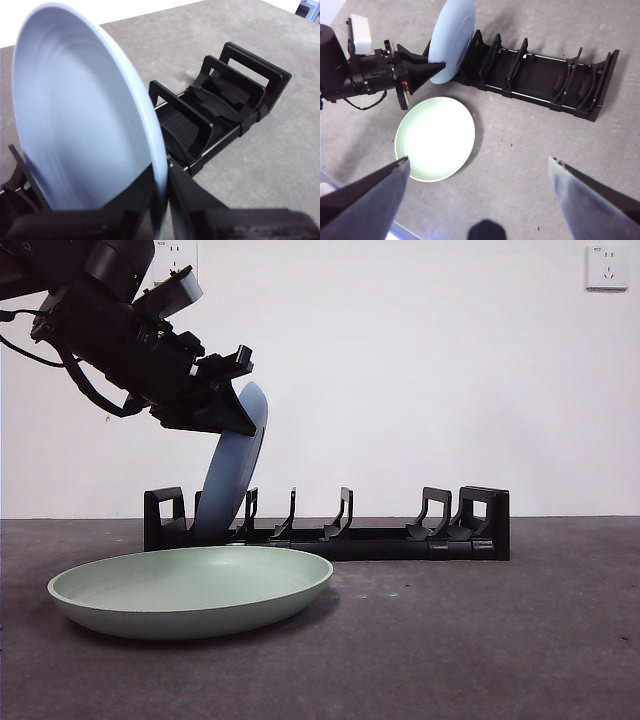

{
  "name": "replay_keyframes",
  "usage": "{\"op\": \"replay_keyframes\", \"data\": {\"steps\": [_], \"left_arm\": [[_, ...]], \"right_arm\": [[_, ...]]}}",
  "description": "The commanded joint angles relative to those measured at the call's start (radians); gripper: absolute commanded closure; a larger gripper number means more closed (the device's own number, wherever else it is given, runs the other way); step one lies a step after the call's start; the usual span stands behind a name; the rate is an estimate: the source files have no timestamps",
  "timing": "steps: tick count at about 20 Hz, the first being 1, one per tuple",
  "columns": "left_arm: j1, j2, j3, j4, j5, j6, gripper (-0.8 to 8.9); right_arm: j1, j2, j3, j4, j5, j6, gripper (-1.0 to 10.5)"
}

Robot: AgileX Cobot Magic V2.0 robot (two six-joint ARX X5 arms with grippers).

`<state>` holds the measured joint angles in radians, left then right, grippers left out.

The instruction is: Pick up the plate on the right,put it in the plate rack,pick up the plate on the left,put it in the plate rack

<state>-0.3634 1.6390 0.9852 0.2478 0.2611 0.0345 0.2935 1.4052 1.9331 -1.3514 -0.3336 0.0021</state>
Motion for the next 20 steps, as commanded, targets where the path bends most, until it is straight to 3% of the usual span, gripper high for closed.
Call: {"op": "replay_keyframes", "data": {"steps": [1, 3, 6, 11, 13, 15, 20], "left_arm": [[-0.01, 0.014, -0.002, -0.012, -0.04, 0.031, 8.11], [-0.02, 0.014, -0.002, -0.031, -0.045, 0.053, 8.02], [-0.043, 0.014, -0.002, -0.058, -0.046, 0.093, 6.88], [-0.057, 0.013, -0.002, -0.071, -0.046, 0.098, 6.65], [-0.057, 0.006, -0.002, -0.085, -0.046, 0.077, 5.22], [-0.057, -0.014, -0.002, -0.118, -0.045, 0.07, 4.64], [-0.057, -0.113, -0.002, -0.198, -0.045, 0.07, 4.65]], "right_arm": [[0.002, 0.006, -0.008, -0.011, -0.003, -0.01, 4.7], [0.002, 0.006, -0.008, -0.01, -0.003, -0.01, 4.7], [0.002, 0.012, -0.008, -0.013, -0.003, -0.01, 4.7], [0.002, 0.017, -0.008, -0.023, -0.003, -0.01, 4.7], [0.002, 0.017, -0.008, -0.023, -0.003, -0.01, 4.7], [0.002, 0.017, -0.008, -0.023, -0.003, -0.01, 4.7], [0.002, 0.018, -0.008, -0.023, -0.003, -0.01, 4.7]]}}
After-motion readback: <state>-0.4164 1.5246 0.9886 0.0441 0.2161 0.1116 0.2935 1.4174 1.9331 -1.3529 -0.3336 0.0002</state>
